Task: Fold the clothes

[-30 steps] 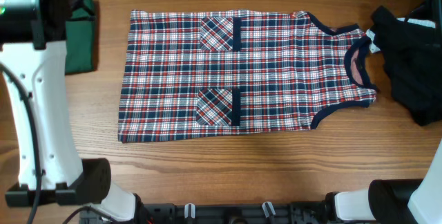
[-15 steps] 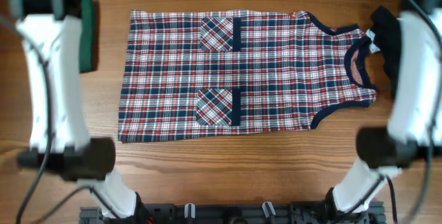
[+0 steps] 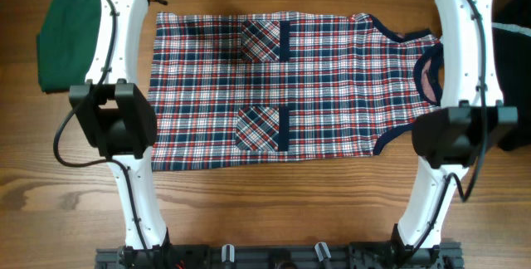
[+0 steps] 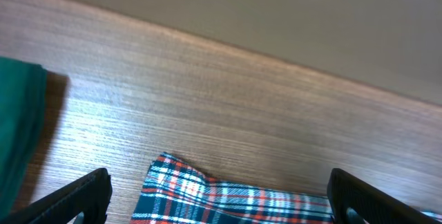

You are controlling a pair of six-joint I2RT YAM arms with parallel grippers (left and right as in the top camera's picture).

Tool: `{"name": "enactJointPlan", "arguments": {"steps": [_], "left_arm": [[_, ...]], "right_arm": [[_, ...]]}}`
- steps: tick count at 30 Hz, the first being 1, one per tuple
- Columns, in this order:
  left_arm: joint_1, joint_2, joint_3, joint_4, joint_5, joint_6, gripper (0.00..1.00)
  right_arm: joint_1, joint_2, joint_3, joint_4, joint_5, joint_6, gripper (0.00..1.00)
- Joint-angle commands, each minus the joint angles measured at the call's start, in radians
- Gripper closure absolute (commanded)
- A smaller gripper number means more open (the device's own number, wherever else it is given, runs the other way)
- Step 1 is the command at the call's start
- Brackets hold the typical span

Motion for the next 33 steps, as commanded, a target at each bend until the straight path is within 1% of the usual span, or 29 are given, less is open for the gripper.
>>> {"name": "enactJointPlan", "arguments": {"steps": [1,7,16,21,25,33], "left_arm": [[0.006,0.027,0.003,0.005,-0.018,0.024,0.00],[0.008,0.064,0.003,-0.010,-0.018,0.039,0.00],[0.010,0.148,0.003,-0.010,-0.025,0.039,0.00],[0.009,0.186,0.003,-0.009,-0.025,0.039,0.00],[0.010,0.201,0.003,-0.009,-0.026,0.039,0.00],[0.010,0.208,0.003,0.017,-0.043,0.039,0.00]], "right_arm": [[0.002,0.093,0.017,-0.024,-0.017,0.019,0.01],[0.002,0.154,0.017,-0.052,-0.048,0.022,0.00],[-0.011,0.162,0.003,-0.043,-0.051,0.019,0.01],[-0.015,0.202,0.002,-0.048,-0.056,0.018,0.00],[-0.015,0.225,0.002,-0.048,-0.089,0.011,0.01],[-0.015,0.238,0.002,-0.044,-0.088,-0.005,0.00]]}}
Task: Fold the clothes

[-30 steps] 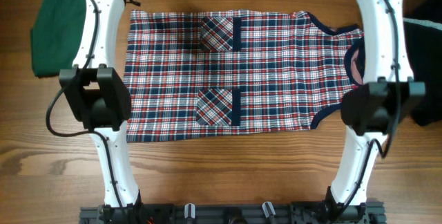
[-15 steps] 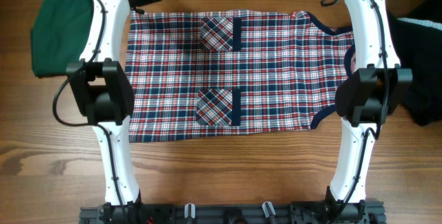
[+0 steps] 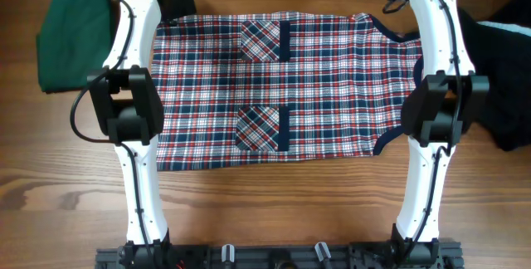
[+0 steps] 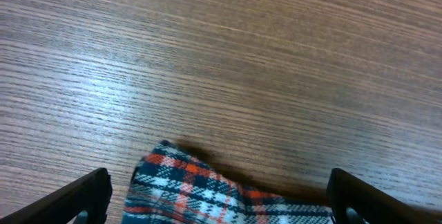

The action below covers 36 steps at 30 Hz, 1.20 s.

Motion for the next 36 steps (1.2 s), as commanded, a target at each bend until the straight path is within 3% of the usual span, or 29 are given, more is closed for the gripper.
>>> {"name": "enactJointPlan", "arguments": {"steps": [1,15,17,19,20,23,28,36], "left_arm": [[0.006,0.023,0.003,0.007,-0.018,0.020,0.00],[0.006,0.085,0.003,0.019,-0.018,0.020,0.04],[0.006,0.084,0.003,0.031,-0.018,0.020,0.18],[0.006,0.084,0.003,0.042,-0.018,0.019,0.43],[0.006,0.084,0.003,0.045,-0.018,0.019,0.60],[0.006,0.084,0.003,0.046,-0.018,0.019,0.79],[0.006,0.084,0.003,0.045,-0.018,0.019,0.95],[0.006,0.084,0.003,0.039,-0.018,0.019,0.96]], "right_arm": [[-0.001,0.013,0.002,0.004,-0.023,-0.012,0.00],[-0.001,0.013,0.002,0.005,-0.023,-0.013,0.01],[-0.001,0.013,0.002,0.007,-0.020,-0.013,0.01],[-0.001,0.013,0.002,0.010,-0.019,-0.013,0.01],[-0.001,0.013,0.002,0.011,-0.018,-0.013,0.00],[-0.001,0.013,0.002,0.011,0.007,-0.010,0.01],[-0.008,0.038,0.002,-0.011,0.000,0.016,0.02],[-0.019,0.140,0.002,-0.048,-0.065,0.016,0.03]]}}
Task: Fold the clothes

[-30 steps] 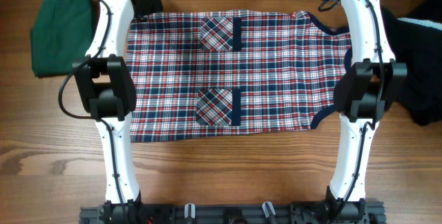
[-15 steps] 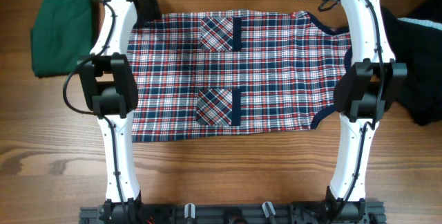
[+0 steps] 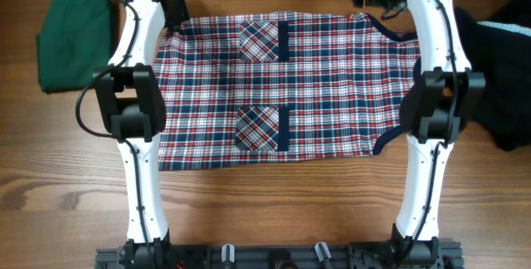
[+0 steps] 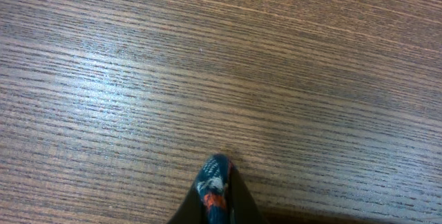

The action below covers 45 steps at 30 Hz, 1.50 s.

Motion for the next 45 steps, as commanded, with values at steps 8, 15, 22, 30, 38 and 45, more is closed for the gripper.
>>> {"name": "enactJointPlan", "arguments": {"steps": [8,15,22,30,38,45], "left_arm": [[0.005,0.020,0.003,-0.003,-0.010,0.004,0.96],[0.005,0.020,0.003,-0.003,-0.010,0.004,0.96],[0.008,0.020,0.003,-0.002,-0.011,0.004,0.96],[0.019,0.020,0.003,-0.002,-0.010,0.004,0.96],[0.019,0.020,0.003,0.005,-0.010,0.004,0.96],[0.019,0.021,0.003,0.019,-0.010,0.004,0.96]], "right_arm": [[-0.006,0.083,0.002,0.026,-0.043,0.011,0.04],[-0.006,0.107,0.002,0.025,-0.059,0.016,0.08],[0.003,0.132,0.002,0.037,-0.088,0.019,0.11],[0.009,0.133,0.002,0.066,-0.087,0.037,0.14],[0.009,0.133,0.002,0.073,-0.049,0.045,0.19],[0.009,0.134,0.002,0.089,-0.011,0.048,0.20]]}}
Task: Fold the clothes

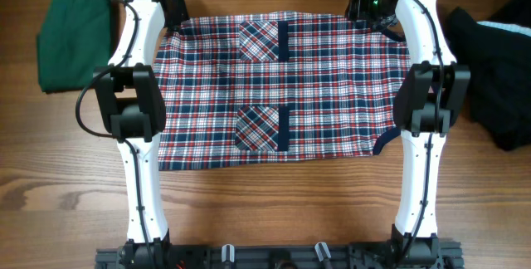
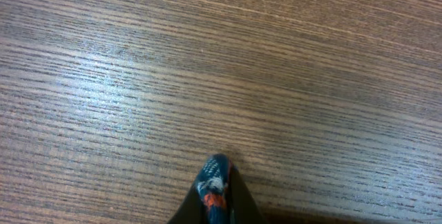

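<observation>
A red, white and navy plaid sleeveless garment (image 1: 282, 86) with two pockets lies spread flat on the wooden table (image 1: 265, 207). My left gripper (image 1: 172, 12) is at its far left corner, shut on a pinch of the plaid fabric (image 2: 215, 175); in the left wrist view the left gripper (image 2: 217, 186) shows that fold squeezed between its dark fingers. My right gripper (image 1: 359, 9) sits over the garment's far right corner by the shoulder. From overhead its jaws are too small to read.
A folded green cloth (image 1: 70, 36) lies at the far left of the table, just left of the left arm. A dark garment heap (image 1: 494, 70) sits at the right edge. Both arms stretch along the plaid garment's sides.
My right gripper has moved from beyond the garment's far edge to over its far right corner. The left gripper stays shut on the far left corner, unmoved.
At first my left gripper hung open above the far left corner, with both arms out at the sides. Then it was open low around that corner. Then it was shut on it, the corner drawn slightly inward. The right gripper has since come to the far right corner.
</observation>
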You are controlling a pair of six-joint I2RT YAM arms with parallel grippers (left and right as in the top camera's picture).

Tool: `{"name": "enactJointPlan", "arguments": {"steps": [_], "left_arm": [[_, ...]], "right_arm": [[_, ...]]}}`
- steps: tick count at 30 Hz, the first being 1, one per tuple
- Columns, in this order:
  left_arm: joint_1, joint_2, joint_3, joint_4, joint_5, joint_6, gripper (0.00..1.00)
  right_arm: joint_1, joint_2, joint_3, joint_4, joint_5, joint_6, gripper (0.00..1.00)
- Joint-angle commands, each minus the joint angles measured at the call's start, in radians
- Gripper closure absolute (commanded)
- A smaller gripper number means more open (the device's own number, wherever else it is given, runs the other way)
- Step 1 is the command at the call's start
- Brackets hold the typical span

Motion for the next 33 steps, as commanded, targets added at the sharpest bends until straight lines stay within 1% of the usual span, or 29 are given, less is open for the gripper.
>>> {"name": "enactJointPlan", "arguments": {"steps": [1,14,16,21,24,26,30,33], "left_arm": [[0.018,0.020,0.003,0.018,-0.010,0.005,0.95],[0.018,0.021,0.003,0.023,-0.010,0.004,0.95],[0.018,0.021,0.003,0.023,-0.010,0.004,0.95],[0.019,0.021,0.003,0.023,-0.010,0.004,0.94],[0.024,0.020,0.003,0.023,-0.010,0.004,0.95],[0.030,0.021,0.003,0.025,-0.010,0.004,0.96],[0.050,0.020,0.003,0.038,-0.010,0.004,0.96],[0.064,0.020,0.003,0.042,-0.010,0.003,0.96]], "right_arm": [[0.006,0.024,0.003,0.015,0.042,0.016,0.20],[0.013,0.054,0.003,0.007,0.041,0.029,0.31],[0.017,0.062,0.003,-0.003,0.040,0.029,0.36],[0.026,0.071,0.003,-0.004,0.040,0.029,0.43],[0.027,0.071,0.003,0.002,0.041,0.029,0.51],[0.027,0.071,0.003,0.004,0.041,0.029,0.60],[0.026,0.070,0.004,0.019,0.050,0.030,0.67],[0.026,0.070,0.005,0.032,0.053,0.030,0.75]]}}
